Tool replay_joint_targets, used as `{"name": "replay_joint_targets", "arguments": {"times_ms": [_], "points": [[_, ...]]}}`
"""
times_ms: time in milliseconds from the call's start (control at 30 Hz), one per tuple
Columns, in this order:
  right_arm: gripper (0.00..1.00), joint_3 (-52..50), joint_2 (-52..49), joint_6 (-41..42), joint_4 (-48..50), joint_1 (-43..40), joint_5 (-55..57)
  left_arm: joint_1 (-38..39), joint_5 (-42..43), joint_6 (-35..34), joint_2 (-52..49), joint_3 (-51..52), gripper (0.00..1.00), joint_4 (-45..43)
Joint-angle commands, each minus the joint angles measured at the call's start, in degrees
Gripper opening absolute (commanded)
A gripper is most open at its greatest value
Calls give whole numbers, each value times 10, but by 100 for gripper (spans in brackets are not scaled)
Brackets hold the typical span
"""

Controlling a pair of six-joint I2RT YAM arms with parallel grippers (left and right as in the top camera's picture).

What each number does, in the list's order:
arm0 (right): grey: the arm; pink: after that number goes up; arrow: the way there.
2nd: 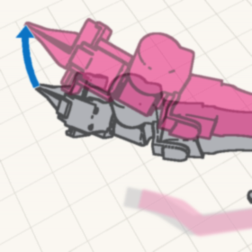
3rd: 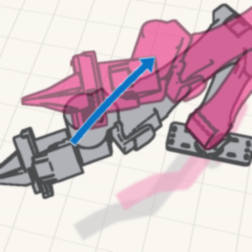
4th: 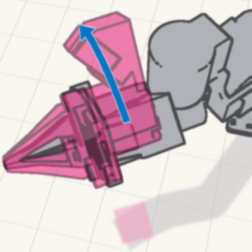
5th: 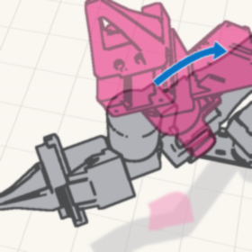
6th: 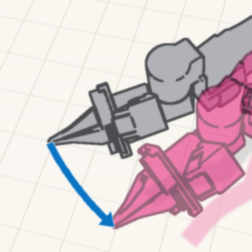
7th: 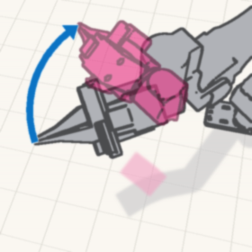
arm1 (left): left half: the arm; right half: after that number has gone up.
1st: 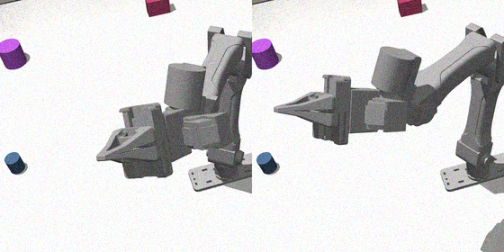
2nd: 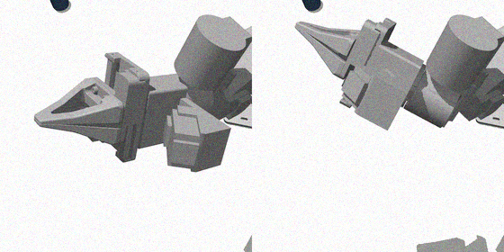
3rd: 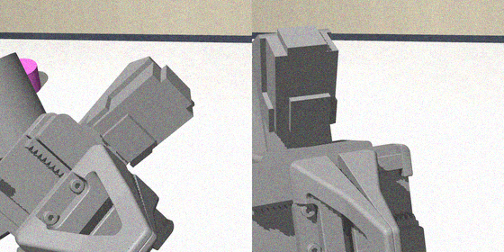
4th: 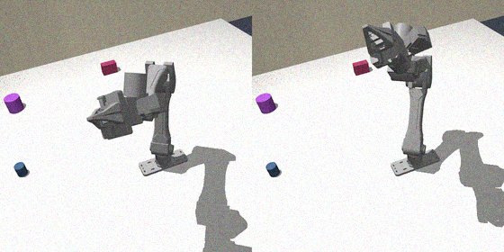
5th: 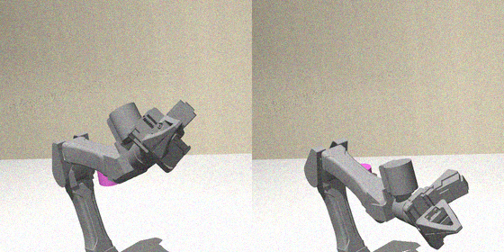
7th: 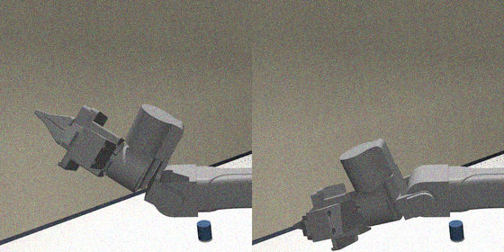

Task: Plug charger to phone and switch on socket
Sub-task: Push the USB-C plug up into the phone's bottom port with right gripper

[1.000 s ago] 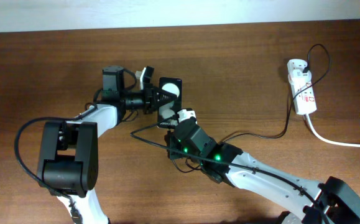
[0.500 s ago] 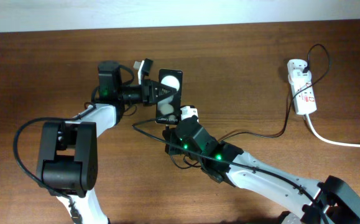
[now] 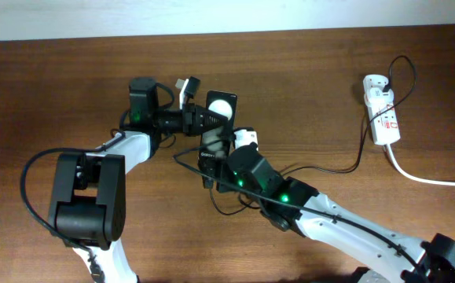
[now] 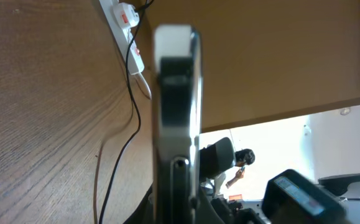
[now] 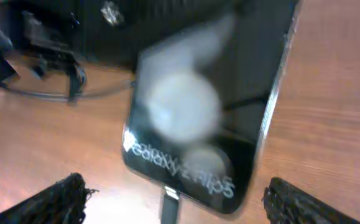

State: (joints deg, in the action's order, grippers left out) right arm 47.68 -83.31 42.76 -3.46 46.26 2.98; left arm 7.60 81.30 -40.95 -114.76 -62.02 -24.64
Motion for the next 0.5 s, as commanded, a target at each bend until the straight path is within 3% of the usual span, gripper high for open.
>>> {"name": "replay_joint_targets", "arguments": {"times_ms": [0, 100, 167, 200, 233, 467], "points": [[99, 5, 7, 0, -33, -2, -81, 0, 17, 7, 9, 2, 0, -2], [99, 5, 4, 32, -37, -1, -116, 0, 16, 7, 9, 2, 0, -2], [50, 5, -1, 35, -37, 7, -106, 0, 16, 7, 9, 2, 0, -2], [43, 5, -4, 43, -37, 12, -89, 0, 16, 7, 9, 2, 0, -2], [28, 5, -8, 47, -37, 23, -47, 0, 16, 7, 9, 2, 0, -2], [27, 5, -43, 47, -21, 29, -8, 0, 16, 7, 9, 2, 0, -2]]}}
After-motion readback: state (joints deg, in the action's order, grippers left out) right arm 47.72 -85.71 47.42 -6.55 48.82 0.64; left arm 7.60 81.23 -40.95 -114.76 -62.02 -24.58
